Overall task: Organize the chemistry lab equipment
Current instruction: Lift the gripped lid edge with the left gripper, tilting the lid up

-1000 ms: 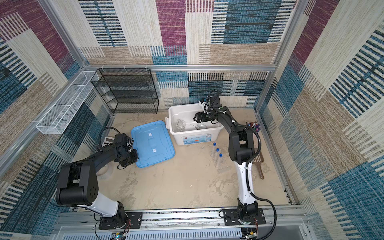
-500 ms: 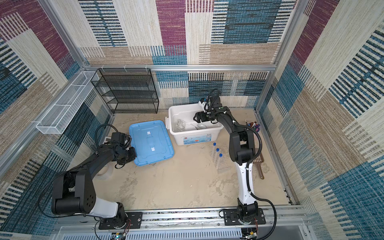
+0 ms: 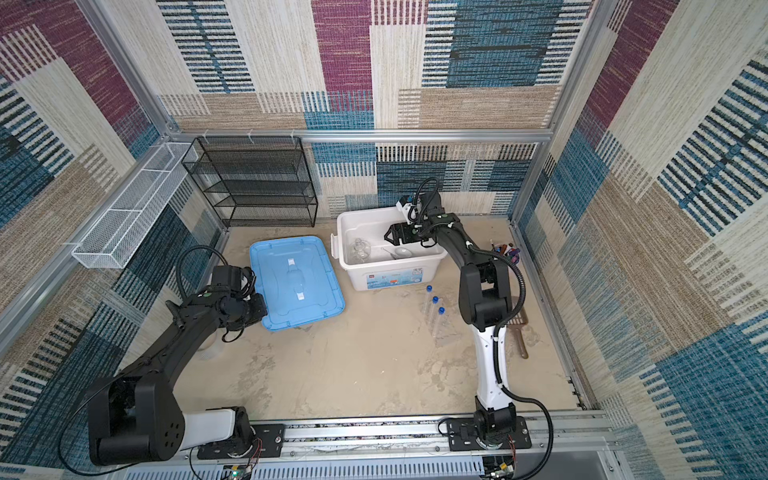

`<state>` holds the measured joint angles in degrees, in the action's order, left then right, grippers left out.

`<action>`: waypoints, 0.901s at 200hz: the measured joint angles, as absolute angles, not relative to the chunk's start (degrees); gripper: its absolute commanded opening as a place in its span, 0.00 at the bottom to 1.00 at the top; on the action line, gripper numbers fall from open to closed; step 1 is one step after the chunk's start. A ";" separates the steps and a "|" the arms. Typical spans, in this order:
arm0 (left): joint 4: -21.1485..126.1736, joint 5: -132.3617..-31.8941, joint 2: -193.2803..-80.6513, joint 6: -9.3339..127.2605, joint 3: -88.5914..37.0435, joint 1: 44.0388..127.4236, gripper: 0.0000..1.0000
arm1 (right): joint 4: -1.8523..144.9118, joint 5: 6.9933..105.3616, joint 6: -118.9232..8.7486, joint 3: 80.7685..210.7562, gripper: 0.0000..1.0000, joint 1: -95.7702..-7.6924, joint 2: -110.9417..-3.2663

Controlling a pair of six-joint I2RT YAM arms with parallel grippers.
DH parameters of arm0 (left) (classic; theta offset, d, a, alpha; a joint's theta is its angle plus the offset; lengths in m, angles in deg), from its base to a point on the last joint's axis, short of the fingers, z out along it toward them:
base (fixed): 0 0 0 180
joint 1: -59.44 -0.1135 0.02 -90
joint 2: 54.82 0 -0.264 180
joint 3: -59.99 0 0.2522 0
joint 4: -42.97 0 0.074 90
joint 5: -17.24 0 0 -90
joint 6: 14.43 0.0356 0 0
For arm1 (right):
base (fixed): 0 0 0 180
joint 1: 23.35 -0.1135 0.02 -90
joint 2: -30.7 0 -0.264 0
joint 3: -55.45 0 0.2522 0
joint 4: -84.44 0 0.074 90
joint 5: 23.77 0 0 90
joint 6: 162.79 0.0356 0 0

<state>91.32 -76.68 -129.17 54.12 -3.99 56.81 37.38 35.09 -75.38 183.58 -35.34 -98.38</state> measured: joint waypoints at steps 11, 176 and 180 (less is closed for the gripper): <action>91.52 -76.09 -127.92 54.07 -3.99 56.81 0.00 | 37.40 34.68 -75.20 183.75 0.89 -35.34 -98.38; 98.01 -72.53 -113.30 53.35 -8.67 56.83 0.00 | 37.36 32.34 -74.13 185.52 0.89 -35.34 -98.38; 98.07 -72.55 -113.17 53.35 -8.84 56.81 0.00 | 37.36 32.34 -74.13 185.52 0.89 -35.34 -98.34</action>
<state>98.07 -72.55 -113.17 53.35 -8.84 56.81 37.36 32.34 -74.13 185.52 -35.34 -98.34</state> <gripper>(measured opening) 0.052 0.888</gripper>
